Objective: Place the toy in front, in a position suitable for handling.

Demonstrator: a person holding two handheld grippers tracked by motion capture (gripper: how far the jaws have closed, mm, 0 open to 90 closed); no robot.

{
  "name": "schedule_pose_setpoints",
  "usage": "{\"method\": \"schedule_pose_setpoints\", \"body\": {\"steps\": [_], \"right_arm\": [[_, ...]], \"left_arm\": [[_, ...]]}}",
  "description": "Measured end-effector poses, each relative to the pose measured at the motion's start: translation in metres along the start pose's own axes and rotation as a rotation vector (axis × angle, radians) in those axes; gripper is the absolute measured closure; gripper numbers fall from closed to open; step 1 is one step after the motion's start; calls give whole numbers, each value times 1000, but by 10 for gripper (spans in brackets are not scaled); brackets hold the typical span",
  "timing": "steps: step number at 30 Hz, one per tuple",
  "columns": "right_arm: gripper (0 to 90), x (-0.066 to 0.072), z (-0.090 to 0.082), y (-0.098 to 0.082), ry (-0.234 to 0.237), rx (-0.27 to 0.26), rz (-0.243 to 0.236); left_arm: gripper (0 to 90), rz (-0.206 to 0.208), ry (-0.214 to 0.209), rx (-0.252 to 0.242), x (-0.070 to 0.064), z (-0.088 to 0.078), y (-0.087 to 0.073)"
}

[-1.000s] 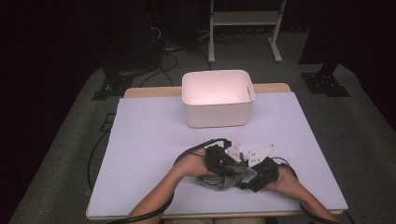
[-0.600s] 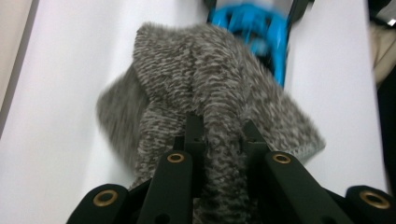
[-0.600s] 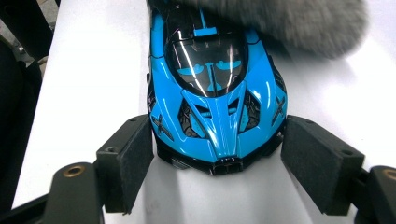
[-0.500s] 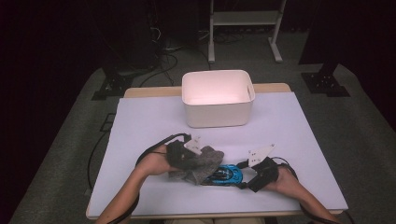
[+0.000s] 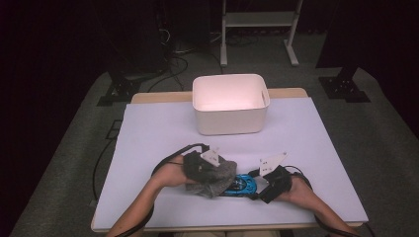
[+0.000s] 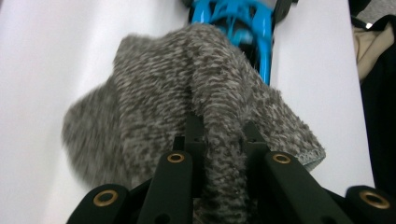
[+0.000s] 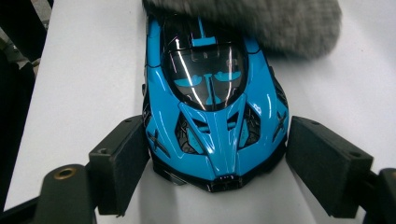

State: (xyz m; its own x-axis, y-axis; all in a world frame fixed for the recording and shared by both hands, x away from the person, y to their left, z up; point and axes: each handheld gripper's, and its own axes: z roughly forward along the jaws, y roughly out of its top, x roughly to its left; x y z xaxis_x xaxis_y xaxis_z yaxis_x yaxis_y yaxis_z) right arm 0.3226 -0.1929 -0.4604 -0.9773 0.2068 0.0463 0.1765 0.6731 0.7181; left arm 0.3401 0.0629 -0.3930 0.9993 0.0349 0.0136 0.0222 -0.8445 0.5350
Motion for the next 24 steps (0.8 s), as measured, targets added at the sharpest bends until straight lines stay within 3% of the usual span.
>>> {"method": "schedule_pose_setpoints", "body": {"steps": [4,5,6,12,16,24], "right_arm": [[205,1,1,1,3,-2,4],[205,1,1,1,3,-2,4],[205,0,1,1,4,-2,3],[206,2,2,1,14,-12,19],[207,1,1,0,14,-11,8],[208,1,2,0,4,-6,-4]], "left_arm": [[786,47,-33,5,0,21,31],[786,47,-33,5,0,21,31],[786,59,-45,12,1,29,44],[785,100,-75,55,1,53,70],[785,99,-85,54,-1,59,74],[784,76,-87,27,0,42,55]]}}
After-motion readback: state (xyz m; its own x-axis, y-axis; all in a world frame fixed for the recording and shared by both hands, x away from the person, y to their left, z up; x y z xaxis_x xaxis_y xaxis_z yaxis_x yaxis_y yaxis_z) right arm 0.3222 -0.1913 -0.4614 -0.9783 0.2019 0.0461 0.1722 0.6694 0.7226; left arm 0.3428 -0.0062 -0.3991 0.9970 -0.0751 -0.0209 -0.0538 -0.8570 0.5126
